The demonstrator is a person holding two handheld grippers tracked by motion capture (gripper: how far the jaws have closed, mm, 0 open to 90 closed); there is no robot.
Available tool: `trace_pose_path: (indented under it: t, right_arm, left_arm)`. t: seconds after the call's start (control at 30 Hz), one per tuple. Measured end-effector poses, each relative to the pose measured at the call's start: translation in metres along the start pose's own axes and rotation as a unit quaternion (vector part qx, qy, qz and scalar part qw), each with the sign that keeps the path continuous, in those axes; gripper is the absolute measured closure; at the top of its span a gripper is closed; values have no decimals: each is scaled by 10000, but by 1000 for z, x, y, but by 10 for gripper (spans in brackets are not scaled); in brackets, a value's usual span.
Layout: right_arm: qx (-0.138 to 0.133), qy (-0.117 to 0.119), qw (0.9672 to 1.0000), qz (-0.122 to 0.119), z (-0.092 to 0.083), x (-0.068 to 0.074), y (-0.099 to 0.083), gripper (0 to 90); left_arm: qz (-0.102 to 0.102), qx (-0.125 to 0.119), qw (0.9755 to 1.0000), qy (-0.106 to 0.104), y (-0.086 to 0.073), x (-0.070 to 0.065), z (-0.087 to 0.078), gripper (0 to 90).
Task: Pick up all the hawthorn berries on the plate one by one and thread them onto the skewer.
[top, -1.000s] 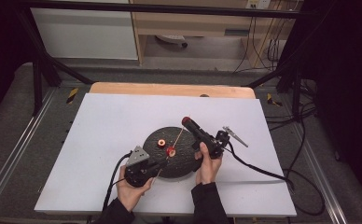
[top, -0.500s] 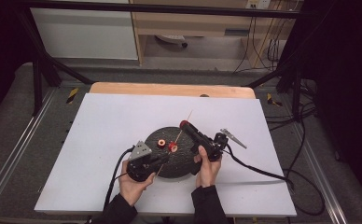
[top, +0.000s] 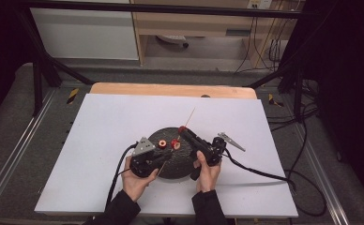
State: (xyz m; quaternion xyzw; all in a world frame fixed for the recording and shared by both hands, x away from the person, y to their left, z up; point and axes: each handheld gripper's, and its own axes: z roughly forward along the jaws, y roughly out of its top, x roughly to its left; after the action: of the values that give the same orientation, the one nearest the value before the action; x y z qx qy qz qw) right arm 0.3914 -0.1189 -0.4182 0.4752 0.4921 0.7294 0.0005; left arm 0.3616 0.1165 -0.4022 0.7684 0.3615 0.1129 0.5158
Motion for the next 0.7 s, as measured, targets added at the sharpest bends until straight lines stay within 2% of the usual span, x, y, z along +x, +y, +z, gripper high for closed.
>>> trace_pose_path:
  t: [0.43, 0.63, 0.7]
  right_arm:
    - [161, -21, 9998, -66, -1, 0, -3, 621]
    - [408, -230, 9982, -365, -4, 1, 4, 443]
    - [514, -333, 9964, -584, -6, -1, 8, 376]
  left_arm:
    - [71, -6, 10000, -68, -2, 4, -3, 888]
    - [206, 47, 9998, -32, -5, 9, -13, 888]
    - [224, 78, 9997, -3, -8, 12, -18, 888]
